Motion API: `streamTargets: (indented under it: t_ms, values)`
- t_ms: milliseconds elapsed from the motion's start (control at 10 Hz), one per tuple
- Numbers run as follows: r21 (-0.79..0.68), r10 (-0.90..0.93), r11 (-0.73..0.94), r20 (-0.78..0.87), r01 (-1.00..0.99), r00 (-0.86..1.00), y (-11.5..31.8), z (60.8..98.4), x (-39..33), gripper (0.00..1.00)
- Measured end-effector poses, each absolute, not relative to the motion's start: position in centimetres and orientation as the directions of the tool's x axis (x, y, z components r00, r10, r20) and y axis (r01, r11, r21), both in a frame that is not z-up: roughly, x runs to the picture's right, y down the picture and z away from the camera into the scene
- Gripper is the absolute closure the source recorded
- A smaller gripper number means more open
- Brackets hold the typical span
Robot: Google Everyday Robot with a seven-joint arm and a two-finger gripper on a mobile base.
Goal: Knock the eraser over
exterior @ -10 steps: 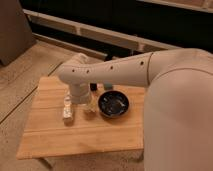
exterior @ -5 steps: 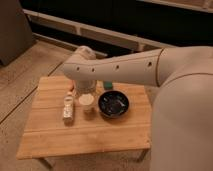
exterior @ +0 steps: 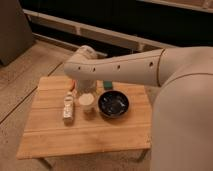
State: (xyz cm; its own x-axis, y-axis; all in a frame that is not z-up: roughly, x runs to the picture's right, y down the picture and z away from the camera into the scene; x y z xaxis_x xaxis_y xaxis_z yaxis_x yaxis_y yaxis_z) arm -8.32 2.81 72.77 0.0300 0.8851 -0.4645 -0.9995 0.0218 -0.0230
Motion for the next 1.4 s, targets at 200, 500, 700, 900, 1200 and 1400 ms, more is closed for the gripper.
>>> streamTargets:
  t_ms: [200,500,700,900,1200,1400]
  values:
    - [0.045,0.894,0.014,-0.448,-0.999,-0.007,-0.2,75.2,-5.5,0.35]
    - [0.103,0.905,0.027,-0.424,-0.994,-0.019,-3.5,78.3,-2.9,0.35]
    - [0.126,0.900,0.034,-0.435,-0.991,-0.024,-4.2,80.3,-2.3,0.35]
    - [0.160,0.880,0.048,-0.474,-0.986,-0.034,-3.9,82.8,-1.3,0.35]
    - [0.205,0.860,0.067,-0.508,-0.976,-0.047,-4.1,85.9,-0.3,0.35]
    - [0.207,0.857,0.072,-0.512,-0.976,-0.045,-4.9,87.9,-0.2,0.35]
